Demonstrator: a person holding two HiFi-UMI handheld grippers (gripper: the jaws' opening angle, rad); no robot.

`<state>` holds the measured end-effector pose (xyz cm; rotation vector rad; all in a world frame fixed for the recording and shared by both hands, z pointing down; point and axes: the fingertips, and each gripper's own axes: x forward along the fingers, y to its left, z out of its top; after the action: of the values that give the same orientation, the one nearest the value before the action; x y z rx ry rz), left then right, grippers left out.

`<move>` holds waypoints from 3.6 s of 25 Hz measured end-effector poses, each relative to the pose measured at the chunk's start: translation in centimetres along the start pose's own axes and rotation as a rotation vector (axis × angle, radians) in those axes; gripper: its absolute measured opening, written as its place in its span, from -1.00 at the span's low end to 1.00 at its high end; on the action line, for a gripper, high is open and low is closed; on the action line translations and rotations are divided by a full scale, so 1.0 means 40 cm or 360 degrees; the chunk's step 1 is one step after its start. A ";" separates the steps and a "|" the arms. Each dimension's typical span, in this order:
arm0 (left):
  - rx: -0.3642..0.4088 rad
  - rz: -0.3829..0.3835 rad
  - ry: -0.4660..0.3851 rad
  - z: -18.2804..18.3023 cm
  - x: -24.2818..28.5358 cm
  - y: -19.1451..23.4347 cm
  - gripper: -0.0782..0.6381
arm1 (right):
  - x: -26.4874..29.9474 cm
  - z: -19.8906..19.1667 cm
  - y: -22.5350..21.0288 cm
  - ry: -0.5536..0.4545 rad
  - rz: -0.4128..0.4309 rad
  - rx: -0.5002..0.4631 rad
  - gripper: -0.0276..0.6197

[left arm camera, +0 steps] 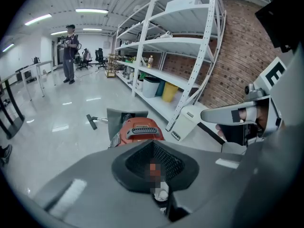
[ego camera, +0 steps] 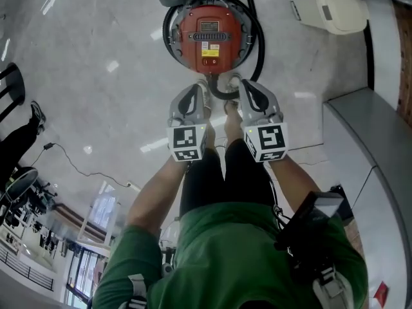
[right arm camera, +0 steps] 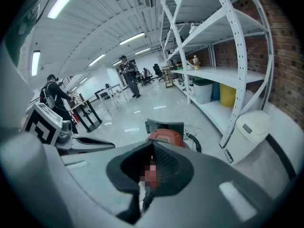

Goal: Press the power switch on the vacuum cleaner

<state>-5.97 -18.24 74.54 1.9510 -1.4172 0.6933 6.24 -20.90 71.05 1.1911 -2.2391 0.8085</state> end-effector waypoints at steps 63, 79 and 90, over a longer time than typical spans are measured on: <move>0.0155 0.0014 0.0341 -0.240 0.345 0.087 -0.54 | 0.233 -0.235 -0.068 0.0201 0.0034 0.0109 -0.91; 0.0216 0.0070 0.0403 -0.244 0.343 0.104 -0.48 | 0.207 -0.194 -0.076 0.0151 0.0032 0.0085 -0.91; 0.0160 0.0221 0.0210 -0.128 0.184 0.115 -0.60 | 0.127 -0.058 -0.040 0.0035 0.0108 -0.0069 -0.91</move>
<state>-8.53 -20.14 84.10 1.8568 -1.4714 0.9561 5.34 -22.90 76.42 1.0864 -2.2785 0.7910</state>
